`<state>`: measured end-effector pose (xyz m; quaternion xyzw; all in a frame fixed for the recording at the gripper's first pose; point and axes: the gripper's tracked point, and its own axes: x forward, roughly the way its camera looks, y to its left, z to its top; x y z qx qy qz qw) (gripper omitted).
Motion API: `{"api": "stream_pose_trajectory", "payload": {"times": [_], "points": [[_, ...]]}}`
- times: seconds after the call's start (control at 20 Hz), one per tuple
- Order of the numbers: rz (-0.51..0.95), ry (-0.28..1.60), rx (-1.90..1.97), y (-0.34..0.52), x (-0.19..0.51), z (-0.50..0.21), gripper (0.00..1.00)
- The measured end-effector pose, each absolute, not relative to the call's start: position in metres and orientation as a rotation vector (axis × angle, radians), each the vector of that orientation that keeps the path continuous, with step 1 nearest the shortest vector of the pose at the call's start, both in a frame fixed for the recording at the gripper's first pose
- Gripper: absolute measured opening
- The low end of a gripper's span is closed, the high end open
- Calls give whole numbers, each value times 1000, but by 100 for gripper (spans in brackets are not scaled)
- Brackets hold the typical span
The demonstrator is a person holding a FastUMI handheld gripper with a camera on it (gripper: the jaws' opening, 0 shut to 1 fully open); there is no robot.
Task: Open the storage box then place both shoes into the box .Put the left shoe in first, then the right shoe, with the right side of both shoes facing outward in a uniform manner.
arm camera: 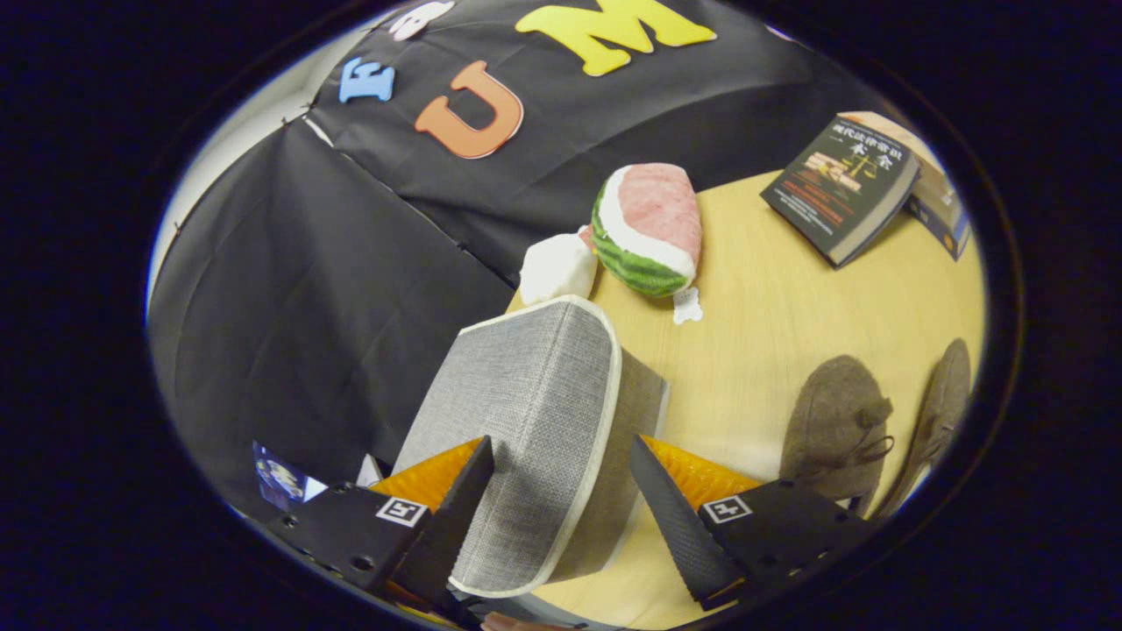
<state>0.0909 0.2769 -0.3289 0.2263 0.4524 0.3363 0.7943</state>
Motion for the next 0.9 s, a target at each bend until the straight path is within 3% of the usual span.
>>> {"api": "stream_pose_trajectory", "payload": {"times": [0.35, 0.5, 0.65, 0.9], "points": [[854, 1107, 659, 289, 84, -330, 99], [846, 1143, 660, 287, 86, -329, 79], [825, 1165, 667, 280, 87, -328, 72], [812, 1183, 624, 261, 86, -319, 32]]}}
